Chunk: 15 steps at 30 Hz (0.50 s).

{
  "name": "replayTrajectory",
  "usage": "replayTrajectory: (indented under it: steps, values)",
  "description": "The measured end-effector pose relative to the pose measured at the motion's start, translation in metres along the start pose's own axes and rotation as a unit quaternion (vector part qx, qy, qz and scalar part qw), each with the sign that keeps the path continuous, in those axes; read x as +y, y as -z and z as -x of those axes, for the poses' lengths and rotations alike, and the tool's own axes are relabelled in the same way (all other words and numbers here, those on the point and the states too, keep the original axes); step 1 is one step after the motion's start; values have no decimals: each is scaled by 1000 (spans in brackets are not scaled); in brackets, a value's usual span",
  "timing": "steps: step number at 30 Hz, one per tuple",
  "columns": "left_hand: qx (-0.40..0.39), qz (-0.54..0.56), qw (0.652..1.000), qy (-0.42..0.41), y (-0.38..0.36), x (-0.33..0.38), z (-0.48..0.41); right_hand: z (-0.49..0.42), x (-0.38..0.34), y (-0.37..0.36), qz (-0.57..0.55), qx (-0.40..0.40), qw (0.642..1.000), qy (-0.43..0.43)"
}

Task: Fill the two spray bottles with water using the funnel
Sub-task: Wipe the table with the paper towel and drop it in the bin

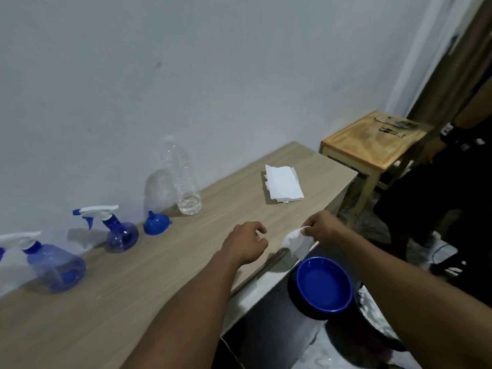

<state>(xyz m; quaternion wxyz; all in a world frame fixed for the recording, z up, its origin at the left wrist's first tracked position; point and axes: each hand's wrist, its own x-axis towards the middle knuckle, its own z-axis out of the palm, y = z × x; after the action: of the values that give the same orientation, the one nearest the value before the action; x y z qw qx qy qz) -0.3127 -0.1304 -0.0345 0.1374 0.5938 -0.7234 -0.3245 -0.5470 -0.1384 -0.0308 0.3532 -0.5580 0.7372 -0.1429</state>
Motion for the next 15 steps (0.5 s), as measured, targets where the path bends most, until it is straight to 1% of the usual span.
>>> replayTrajectory:
  steps: [7, 11, 15]
  values:
    - [-42, -8, 998, -47, -15, 23, -19, 12, 32, 15, -14, 50, 998, -33]
    - [-55, -23, 996, -73, -30, 45, -33, 5, 61, 36, 3, 53, 997, -48]
    - [-66, -21, 994, -80, -51, 67, -51, -5, 90, 54, -9, 57, 996, -67]
